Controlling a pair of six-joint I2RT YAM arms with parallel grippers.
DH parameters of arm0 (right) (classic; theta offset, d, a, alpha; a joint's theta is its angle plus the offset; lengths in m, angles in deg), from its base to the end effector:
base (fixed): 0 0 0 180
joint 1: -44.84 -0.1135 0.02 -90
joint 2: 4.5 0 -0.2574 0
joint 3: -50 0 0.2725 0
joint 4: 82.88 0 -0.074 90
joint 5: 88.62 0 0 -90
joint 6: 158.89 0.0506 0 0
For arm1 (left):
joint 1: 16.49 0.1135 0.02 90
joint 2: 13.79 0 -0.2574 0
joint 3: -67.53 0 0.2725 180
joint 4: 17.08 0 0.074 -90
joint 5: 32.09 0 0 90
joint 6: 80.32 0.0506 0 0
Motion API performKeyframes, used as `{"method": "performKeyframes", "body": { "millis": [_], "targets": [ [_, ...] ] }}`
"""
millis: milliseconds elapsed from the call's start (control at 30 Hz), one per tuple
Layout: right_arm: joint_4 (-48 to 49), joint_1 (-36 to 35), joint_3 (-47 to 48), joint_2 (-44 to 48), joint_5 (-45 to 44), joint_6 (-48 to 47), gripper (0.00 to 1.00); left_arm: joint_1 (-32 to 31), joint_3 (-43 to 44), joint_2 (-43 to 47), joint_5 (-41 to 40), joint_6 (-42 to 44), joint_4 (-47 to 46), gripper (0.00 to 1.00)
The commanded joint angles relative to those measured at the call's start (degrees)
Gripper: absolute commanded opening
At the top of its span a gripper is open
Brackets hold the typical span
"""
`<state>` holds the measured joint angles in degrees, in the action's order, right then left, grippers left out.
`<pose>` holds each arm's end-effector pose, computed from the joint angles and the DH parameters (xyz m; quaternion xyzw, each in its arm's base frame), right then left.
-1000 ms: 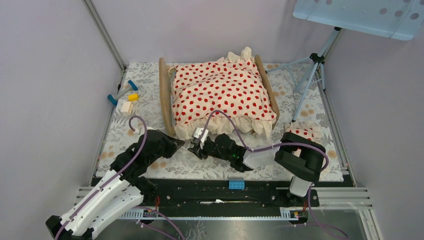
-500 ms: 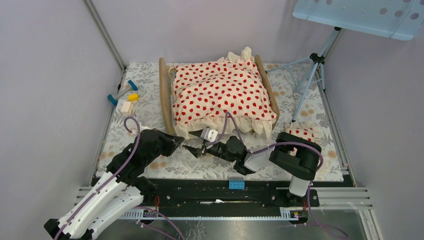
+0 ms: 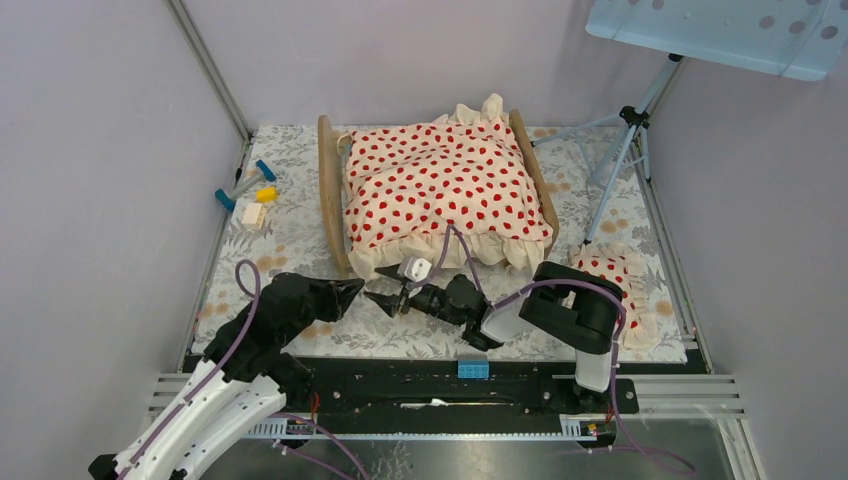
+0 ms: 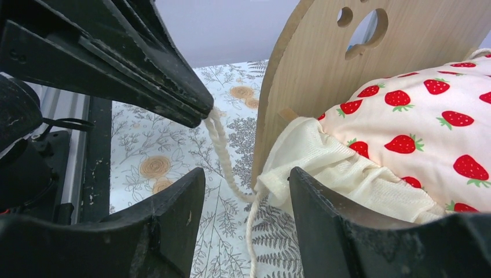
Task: Set up the pet bed
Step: Tie the ropes to the bed frame.
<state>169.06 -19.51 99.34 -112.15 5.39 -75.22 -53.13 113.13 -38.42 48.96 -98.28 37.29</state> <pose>0.1536 0.3280 0.1562 -0.3798 0.4881 0.3999 0.6765 0.1202 -0.0796 0.2500 -0.5418 0.6916 -0.4294 0.2091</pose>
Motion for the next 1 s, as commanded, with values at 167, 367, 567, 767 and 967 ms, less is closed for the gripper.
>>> {"method": "performKeyframes", "body": {
  "millis": [167,367,567,767,967],
  "targets": [
    [11.6,0.2,5.5,-2.3,-0.9,1.9,0.62,0.3,1.3,3.1,-1.1,-14.2,0.1,0.00],
    [11.5,-0.1,8.1,-3.1,-0.1,2.6,0.61,0.3,0.4,3.5,-0.4,-16.7,-2.0,0.00],
    [11.5,-0.5,9.2,-3.6,0.4,3.4,0.51,0.3,0.0,3.7,-0.5,-17.2,-2.7,0.00],
    [11.4,-1.3,9.3,-4.3,2.4,4.2,0.40,0.3,-0.7,4.4,-0.6,-17.6,-3.2,0.00],
    [11.5,-1.8,9.7,-4.6,2.3,4.3,0.36,0.3,-1.7,4.9,-0.1,-18.1,-4.0,0.00]
  ]
}}
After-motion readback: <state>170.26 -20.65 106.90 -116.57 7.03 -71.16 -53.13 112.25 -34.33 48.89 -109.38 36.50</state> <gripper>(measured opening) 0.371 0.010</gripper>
